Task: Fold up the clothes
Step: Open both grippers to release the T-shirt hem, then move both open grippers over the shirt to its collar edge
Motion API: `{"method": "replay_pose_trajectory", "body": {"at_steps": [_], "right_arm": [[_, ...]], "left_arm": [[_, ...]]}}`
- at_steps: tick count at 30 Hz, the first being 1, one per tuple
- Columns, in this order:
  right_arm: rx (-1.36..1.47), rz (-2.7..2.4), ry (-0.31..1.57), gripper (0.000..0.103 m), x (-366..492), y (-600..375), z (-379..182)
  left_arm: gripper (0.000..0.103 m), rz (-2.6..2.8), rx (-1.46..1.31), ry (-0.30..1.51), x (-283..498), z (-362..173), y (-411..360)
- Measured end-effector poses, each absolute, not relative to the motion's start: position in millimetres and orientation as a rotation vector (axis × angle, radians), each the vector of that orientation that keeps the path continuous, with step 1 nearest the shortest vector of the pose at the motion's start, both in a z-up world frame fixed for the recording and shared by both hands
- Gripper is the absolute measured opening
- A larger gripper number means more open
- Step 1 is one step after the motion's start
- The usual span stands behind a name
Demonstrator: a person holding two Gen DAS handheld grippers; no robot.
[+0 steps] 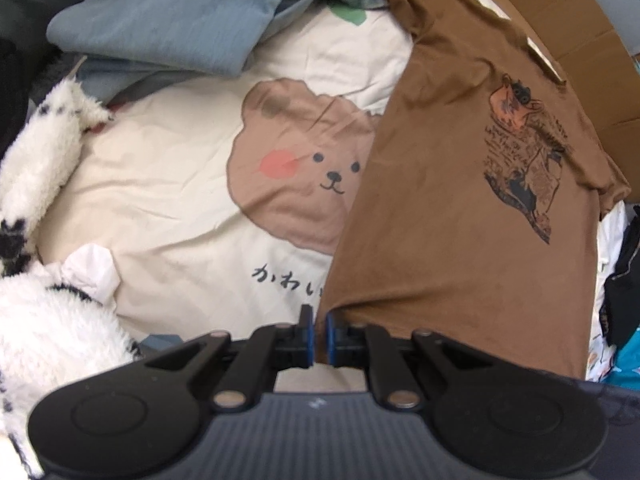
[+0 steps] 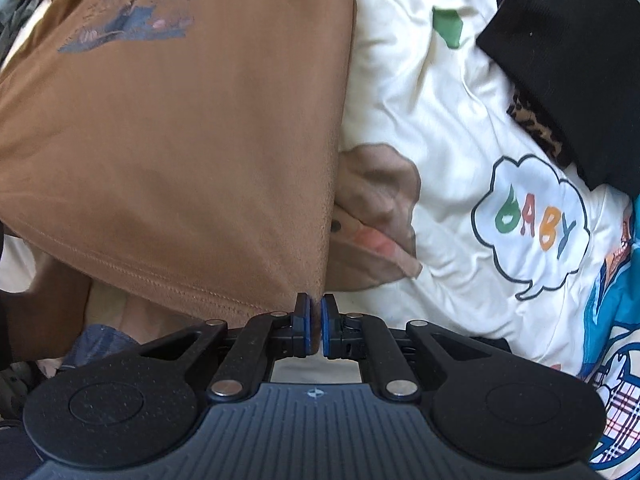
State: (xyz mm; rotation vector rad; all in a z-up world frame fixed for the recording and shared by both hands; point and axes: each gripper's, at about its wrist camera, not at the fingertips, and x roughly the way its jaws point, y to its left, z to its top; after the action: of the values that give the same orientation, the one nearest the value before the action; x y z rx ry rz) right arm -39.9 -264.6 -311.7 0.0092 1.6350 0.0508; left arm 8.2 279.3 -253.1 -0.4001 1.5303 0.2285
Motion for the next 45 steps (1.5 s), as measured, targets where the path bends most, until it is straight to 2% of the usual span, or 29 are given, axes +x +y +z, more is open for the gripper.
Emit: {"method": "replay_pose_trajectory", "body": {"at_steps": [3,5,9,11,12,13,18,20,21,23,34,43,45], "right_arm": [[0.005,0.018,1.635,0.004,-42.0,-266.6,-309.8],[-0.012,-0.019,1.633,0.007,-42.9,-269.5,-308.2],[-0.056,-0.031,1.578,0.009,-47.2,-272.4,-287.2],[-0.066,-0.040,1.548,0.017,-48.2,-273.1,-274.9],[-0.066,-0.045,1.534,0.025,-47.9,-273.6,-269.3],[-0.061,-0.045,1.514,0.029,-47.7,-274.4,-263.1],[-0.059,-0.061,1.436,0.031,-36.9,-279.1,-238.2],[-0.068,-0.057,1.391,0.034,-29.0,-279.9,-227.1],[-0.076,-0.059,1.371,0.039,-24.8,-279.3,-221.6],[-0.076,-0.067,1.326,0.042,-14.5,-278.6,-210.7],[0.039,-0.086,1.171,0.047,45.1,-280.9,-188.1],[0.178,-0.055,1.084,0.048,69.7,-291.3,-228.3],[0.211,-0.055,1.064,0.048,75.0,-295.2,-240.7]], "left_arm": [[0.007,0.223,-0.393,1.539,5.1,-254.1,275.5],[0.011,0.233,-0.378,1.568,4.2,-254.3,274.6],[0.014,0.260,-0.367,1.574,1.7,-245.8,280.1],[0.021,0.267,-0.368,1.555,1.3,-238.1,284.9],[0.024,0.272,-0.369,1.546,2.3,-234.5,287.0],[0.027,0.276,-0.369,1.534,3.3,-230.4,288.6],[0.033,0.259,-0.355,1.492,16.7,-207.1,289.6],[0.034,0.235,-0.340,1.475,27.2,-195.1,287.8],[0.035,0.222,-0.327,1.464,33.7,-189.4,286.8],[0.050,0.190,-0.294,1.444,47.7,-178.0,285.1],[0.050,-0.001,-0.139,1.309,134.4,-135.8,247.8],[0.051,-0.063,-0.088,1.259,217.1,-142.2,188.0],[0.053,-0.096,-0.085,1.267,236.2,-152.3,169.7]]}}
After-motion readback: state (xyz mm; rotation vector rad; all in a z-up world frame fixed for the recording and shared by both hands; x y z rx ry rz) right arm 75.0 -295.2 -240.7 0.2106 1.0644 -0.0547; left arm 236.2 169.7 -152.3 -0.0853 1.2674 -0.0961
